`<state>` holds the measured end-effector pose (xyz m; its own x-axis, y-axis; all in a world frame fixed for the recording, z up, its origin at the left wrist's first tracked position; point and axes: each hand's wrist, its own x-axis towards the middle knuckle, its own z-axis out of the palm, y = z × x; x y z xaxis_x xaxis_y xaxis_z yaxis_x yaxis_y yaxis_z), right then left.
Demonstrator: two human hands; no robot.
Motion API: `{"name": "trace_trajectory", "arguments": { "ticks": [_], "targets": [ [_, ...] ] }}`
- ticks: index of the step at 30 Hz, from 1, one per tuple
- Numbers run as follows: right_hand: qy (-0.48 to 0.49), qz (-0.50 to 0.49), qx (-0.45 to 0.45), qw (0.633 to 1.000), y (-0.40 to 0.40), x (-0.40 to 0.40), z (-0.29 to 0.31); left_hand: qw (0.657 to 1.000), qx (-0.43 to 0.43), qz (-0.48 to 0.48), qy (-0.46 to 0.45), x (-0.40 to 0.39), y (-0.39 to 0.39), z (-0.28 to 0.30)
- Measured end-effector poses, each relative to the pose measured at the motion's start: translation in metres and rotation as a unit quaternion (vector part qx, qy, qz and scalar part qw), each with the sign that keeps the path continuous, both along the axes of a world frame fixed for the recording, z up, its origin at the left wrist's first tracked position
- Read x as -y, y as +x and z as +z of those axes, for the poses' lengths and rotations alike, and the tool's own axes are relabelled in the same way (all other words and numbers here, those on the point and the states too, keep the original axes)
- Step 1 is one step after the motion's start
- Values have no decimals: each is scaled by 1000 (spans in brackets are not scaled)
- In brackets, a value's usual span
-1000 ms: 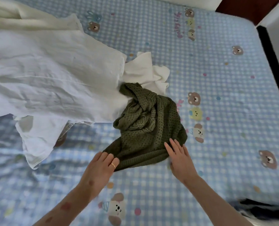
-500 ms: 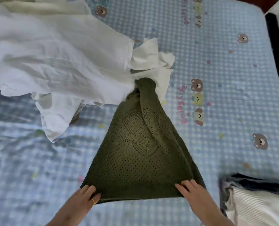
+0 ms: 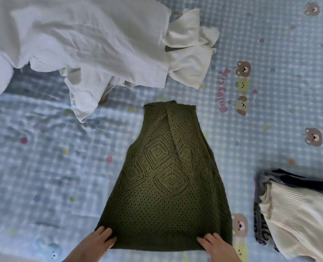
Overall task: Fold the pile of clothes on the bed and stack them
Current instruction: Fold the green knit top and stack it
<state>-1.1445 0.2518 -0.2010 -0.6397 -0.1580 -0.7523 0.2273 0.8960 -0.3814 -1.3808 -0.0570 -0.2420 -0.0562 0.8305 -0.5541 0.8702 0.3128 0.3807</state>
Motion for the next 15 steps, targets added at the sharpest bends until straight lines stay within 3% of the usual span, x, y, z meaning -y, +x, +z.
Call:
{"name": "trace_trajectory", "arguments": {
  "ticks": [2,5,10,15],
  "targets": [
    [7,16,-18,1000,11,3,-1,1000,2,-12,-23,1,6,6],
    [5,-145,-37,989,-8,-14,19,1000,-2,-6,19,-15,1,11],
    [91,-363,-162,913,-93,-85,-10,967,-59,227,99,-123,-48,6],
    [94,-439,-202,870,-198,-151,-47,922,-93,360,107,-237,-120,-25]
  ]
}}
